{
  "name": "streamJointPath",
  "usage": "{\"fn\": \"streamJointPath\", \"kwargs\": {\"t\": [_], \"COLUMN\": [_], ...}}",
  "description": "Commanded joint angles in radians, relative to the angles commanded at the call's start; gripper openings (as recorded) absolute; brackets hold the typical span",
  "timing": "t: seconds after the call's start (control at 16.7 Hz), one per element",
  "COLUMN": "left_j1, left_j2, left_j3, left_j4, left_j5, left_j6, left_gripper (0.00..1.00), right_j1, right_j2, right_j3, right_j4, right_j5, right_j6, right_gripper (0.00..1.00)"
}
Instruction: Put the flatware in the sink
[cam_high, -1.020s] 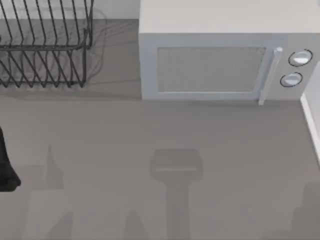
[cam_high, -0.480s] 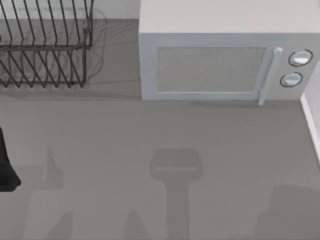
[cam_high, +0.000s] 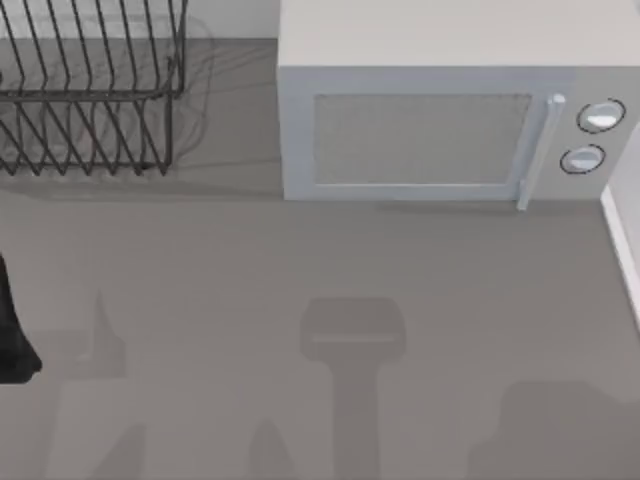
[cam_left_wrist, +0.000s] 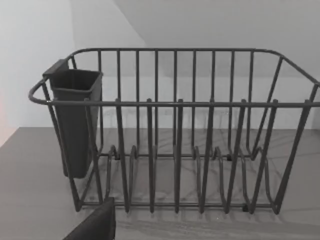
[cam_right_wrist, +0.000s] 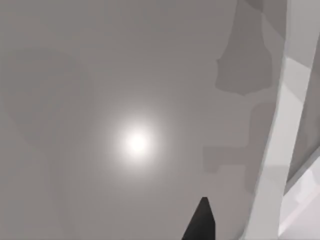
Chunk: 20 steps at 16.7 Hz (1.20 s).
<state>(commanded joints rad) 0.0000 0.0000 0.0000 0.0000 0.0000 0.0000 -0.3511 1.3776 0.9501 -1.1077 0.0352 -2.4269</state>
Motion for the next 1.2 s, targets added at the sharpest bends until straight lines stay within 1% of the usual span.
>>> {"fn": "streamJointPath", "kwargs": {"t": [0.12,0.24,0.36,0.48,0.66,1.02,1.2], "left_j1": [0.0,0.0,0.0,0.0,0.0,0.0,0.0], "left_j2": [0.0,0.0,0.0,0.0,0.0,0.0,0.0], "left_j3": [0.0,0.0,0.0,0.0,0.0,0.0,0.0], "left_j4": [0.0,0.0,0.0,0.0,0.0,0.0,0.0], "left_j5": [0.0,0.0,0.0,0.0,0.0,0.0,0.0], "left_j6": [0.0,0.0,0.0,0.0,0.0,0.0,0.0], "left_gripper": [1.0,1.0,1.0,1.0,1.0,1.0,1.0], "right_j1": [0.001,0.006,0.017,0.032,0.06,0.124,0.155], "right_j2": [0.01,0.058,0.143,0.256,0.464,0.922,1.122], "right_j3": [0.011,0.064,0.159,0.296,0.577,1.298,1.6], "right_j4": [-0.005,-0.029,-0.069,-0.121,-0.216,-0.421,-0.504], "right_j5": [0.0,0.0,0.001,0.001,0.003,0.006,0.008], "right_j6": [-0.001,-0.005,-0.007,-0.007,0.006,0.077,0.126], "right_gripper": [0.0,0.0,0.0,0.0,0.0,0.0,0.0]}}
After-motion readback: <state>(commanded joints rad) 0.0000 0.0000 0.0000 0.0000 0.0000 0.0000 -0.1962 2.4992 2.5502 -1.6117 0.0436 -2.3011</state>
